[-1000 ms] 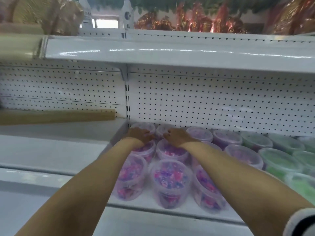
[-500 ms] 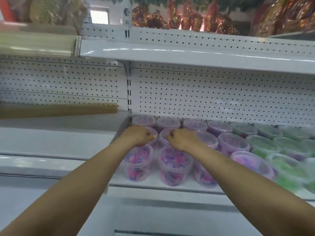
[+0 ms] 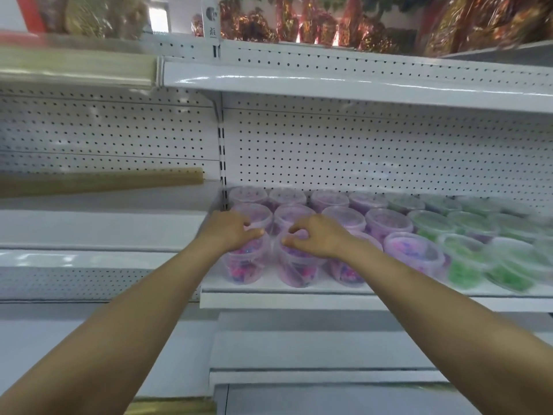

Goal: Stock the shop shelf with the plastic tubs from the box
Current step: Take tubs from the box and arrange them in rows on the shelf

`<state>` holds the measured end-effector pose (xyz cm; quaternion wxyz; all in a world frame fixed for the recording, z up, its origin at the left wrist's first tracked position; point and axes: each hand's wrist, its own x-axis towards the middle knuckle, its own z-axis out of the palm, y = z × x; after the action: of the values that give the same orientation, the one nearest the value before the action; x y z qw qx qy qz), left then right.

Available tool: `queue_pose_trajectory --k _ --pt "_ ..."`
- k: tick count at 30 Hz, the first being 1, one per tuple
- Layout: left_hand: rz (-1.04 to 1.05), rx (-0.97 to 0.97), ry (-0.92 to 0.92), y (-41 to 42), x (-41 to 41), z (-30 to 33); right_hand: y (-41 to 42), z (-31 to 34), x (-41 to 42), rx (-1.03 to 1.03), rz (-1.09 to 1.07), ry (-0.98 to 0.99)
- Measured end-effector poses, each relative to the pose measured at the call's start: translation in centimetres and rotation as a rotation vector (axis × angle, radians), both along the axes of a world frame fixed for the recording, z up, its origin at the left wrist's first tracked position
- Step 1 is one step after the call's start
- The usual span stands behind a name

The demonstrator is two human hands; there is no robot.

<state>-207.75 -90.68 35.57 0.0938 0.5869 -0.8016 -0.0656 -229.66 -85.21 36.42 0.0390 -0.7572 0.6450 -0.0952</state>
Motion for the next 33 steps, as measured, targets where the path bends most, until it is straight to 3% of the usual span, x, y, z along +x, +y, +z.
queue_pose_trajectory --k 8,12,21,26,33 --pt "0.076 -0.137 -0.198 5.3 -1.4 -1.1 2.9 -1.4 1.7 -0.071 -0.12 0.064" --pt "0.032 -0.1 -0.071 5.9 -0.8 -1.3 4.4 -1.4 1.3 -0.025 -0.089 0.005" --pt "-0.07 0.032 0.02 6.8 0.9 -0.8 6.5 0.1 1.1 0.057 -0.032 0.017" --pt "-0.009 -0.047 0.121 7.3 0.9 -1.8 6.4 -0.8 1.6 0.041 -0.124 0.03" --pt "-0.042 -0.046 0.227 7.0 1.4 -2.3 6.7 -0.7 0.1 0.07 -0.08 0.005"
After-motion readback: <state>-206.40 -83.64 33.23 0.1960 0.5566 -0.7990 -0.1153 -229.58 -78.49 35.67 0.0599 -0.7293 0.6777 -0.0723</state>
